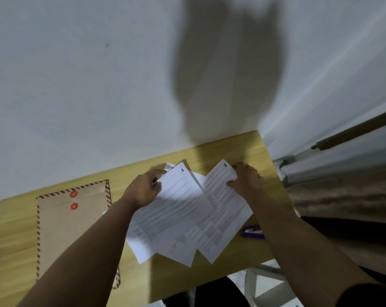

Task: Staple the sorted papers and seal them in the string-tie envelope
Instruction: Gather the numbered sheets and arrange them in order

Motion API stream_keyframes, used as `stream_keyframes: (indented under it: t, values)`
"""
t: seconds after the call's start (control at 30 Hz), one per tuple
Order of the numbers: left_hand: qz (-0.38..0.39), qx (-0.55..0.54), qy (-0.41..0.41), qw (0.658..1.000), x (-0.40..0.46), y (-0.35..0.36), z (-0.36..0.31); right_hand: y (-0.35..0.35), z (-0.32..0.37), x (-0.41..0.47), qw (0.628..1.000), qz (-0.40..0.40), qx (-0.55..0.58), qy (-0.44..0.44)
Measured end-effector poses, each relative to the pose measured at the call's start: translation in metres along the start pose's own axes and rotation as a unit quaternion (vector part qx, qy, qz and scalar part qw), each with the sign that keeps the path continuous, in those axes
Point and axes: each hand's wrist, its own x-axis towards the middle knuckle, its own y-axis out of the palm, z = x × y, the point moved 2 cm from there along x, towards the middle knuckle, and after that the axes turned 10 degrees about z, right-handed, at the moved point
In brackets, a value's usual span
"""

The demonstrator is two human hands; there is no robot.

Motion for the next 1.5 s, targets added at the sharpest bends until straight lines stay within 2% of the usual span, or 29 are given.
stream_keyframes:
  t: [0.17,0.33,0.47,0.67,0.83,1.13,1.3,1.5]
  values:
    - [-0.012,-0.010,0.018,1.000,-0.020,-0.002,0.005,0.005,0.000,-0.011,0.998,-0.007,0.059,-0.035]
    - [-0.041,-0.016,0.041,0.998,-0.053,-0.010,0.008,-0.003,0.013,-0.041,0.988,-0.041,0.074,-0.129]
    - [-0.064,-0.013,0.057,0.996,-0.091,-0.016,0.011,-0.018,0.035,-0.086,0.971,-0.112,0.089,-0.192]
    - [-0.136,-0.017,0.097,0.986,-0.164,-0.031,0.022,-0.044,0.078,-0.166,0.939,-0.157,0.132,-0.276]
    - [-0.191,-0.017,0.138,0.972,-0.222,-0.048,0.023,-0.055,0.127,-0.221,0.912,-0.139,0.164,-0.348]
    - [-0.296,-0.065,0.179,0.936,-0.287,-0.086,0.012,-0.067,0.212,-0.302,0.867,-0.017,0.257,-0.427]
    - [-0.338,-0.113,0.185,0.916,-0.301,-0.101,0.007,-0.076,0.235,-0.336,0.853,0.000,0.258,-0.454]
    - [-0.348,-0.149,0.193,0.905,-0.302,-0.108,-0.002,-0.086,0.240,-0.353,0.830,0.008,0.279,-0.483]
